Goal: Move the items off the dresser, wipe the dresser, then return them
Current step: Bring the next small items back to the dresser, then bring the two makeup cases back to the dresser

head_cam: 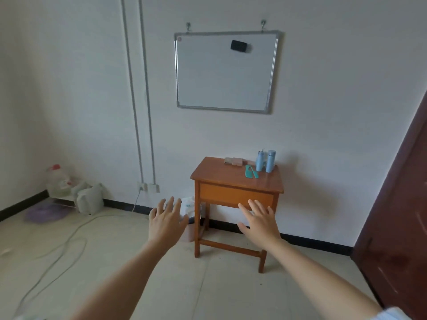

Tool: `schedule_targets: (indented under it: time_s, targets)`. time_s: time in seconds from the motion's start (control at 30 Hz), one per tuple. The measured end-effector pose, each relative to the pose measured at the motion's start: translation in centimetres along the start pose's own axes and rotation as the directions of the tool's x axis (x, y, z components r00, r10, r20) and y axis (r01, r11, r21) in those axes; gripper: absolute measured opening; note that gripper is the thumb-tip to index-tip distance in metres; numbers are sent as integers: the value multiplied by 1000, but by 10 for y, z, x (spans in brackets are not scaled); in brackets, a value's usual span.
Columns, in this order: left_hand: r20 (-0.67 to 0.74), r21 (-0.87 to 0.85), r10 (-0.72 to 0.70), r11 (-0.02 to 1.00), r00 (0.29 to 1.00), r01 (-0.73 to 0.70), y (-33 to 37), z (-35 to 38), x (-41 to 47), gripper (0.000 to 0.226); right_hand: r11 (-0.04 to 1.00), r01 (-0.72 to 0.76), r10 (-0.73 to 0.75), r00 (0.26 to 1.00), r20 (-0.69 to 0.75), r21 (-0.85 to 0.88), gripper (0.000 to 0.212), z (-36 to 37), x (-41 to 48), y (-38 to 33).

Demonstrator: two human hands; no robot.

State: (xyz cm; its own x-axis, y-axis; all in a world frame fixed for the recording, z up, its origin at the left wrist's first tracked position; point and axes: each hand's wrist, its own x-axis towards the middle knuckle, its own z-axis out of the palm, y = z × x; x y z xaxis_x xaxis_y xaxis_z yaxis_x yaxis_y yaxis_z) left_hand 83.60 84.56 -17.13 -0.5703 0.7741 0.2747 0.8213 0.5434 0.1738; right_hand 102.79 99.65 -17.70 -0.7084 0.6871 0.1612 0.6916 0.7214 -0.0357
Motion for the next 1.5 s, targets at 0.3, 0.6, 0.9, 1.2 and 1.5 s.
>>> schedule_targets:
  time_s: [0.3,0.6,0.9,1.2,1.5]
  targets:
    - [-20,9,15,1000,1000,-15,-2,14,77,57,1000,-22,23,995,-92,11,55,7,89,25]
    - [-8,27,-18,999,1000,19,26,57,212,57,999,-21,24,998,-59,40,55,32,213,92]
    - [49,8,-44,999,998,44,38,112,313,56,1000,-10,10,999,-33,24,55,60,330,133]
    - [50,-74,3,997,999,1,17,158,446,51,999,-33,33,999,22,-17,55,86,444,141]
    - [70,-148,108,984,992,-97,-6,193,600,52,972,-234,235,970,-56,25,51,86,557,161]
